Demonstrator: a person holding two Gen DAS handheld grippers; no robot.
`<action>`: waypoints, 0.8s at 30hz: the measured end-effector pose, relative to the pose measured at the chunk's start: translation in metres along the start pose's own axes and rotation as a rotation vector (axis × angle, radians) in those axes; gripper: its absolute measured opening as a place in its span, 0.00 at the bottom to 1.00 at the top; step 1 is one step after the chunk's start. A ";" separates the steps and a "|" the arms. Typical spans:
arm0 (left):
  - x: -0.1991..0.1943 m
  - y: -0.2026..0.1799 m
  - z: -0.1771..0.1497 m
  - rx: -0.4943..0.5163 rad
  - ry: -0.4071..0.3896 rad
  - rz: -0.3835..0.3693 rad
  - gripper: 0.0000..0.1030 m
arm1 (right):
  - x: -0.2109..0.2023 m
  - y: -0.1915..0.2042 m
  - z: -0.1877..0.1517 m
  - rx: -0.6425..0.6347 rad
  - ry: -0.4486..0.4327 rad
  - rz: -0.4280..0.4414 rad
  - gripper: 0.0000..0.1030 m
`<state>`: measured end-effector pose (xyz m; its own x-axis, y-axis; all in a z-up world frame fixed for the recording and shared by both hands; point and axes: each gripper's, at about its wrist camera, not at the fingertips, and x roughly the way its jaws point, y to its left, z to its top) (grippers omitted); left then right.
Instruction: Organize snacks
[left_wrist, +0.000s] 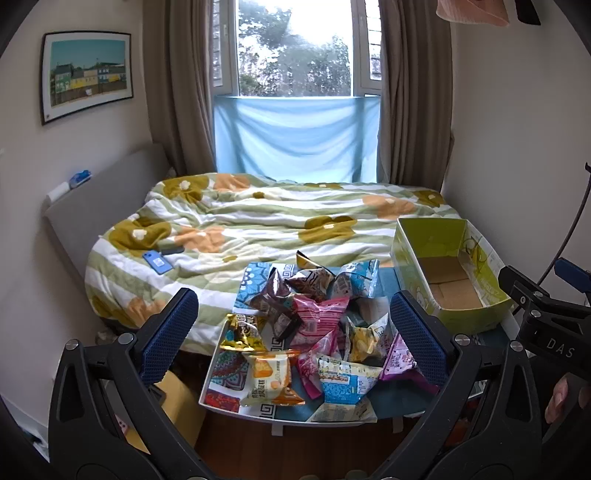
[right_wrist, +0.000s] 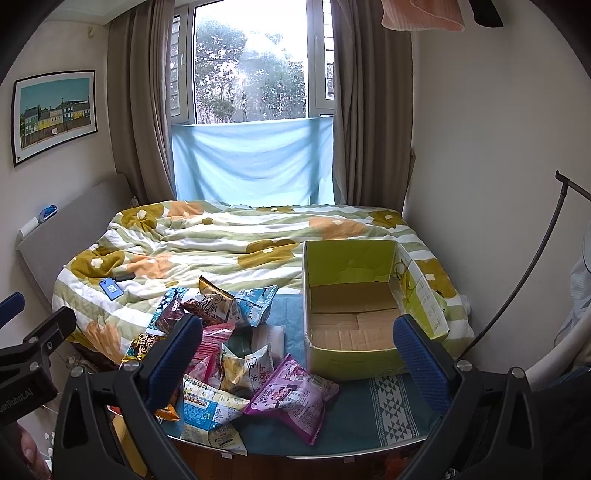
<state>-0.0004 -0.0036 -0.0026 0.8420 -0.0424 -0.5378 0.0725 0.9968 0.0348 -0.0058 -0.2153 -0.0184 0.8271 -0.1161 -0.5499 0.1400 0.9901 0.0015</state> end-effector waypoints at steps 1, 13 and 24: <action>0.000 0.000 0.000 0.000 0.000 -0.001 1.00 | 0.000 0.000 0.000 0.000 0.000 0.000 1.00; -0.003 0.006 0.000 -0.021 0.009 -0.032 1.00 | -0.001 0.003 0.000 -0.002 -0.005 -0.001 1.00; 0.036 0.002 -0.032 -0.007 0.164 -0.098 1.00 | 0.002 -0.010 -0.014 0.017 0.036 -0.010 1.00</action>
<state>0.0131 -0.0008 -0.0483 0.7326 -0.1280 -0.6685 0.1456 0.9889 -0.0297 -0.0133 -0.2242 -0.0309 0.8053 -0.1230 -0.5800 0.1579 0.9874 0.0099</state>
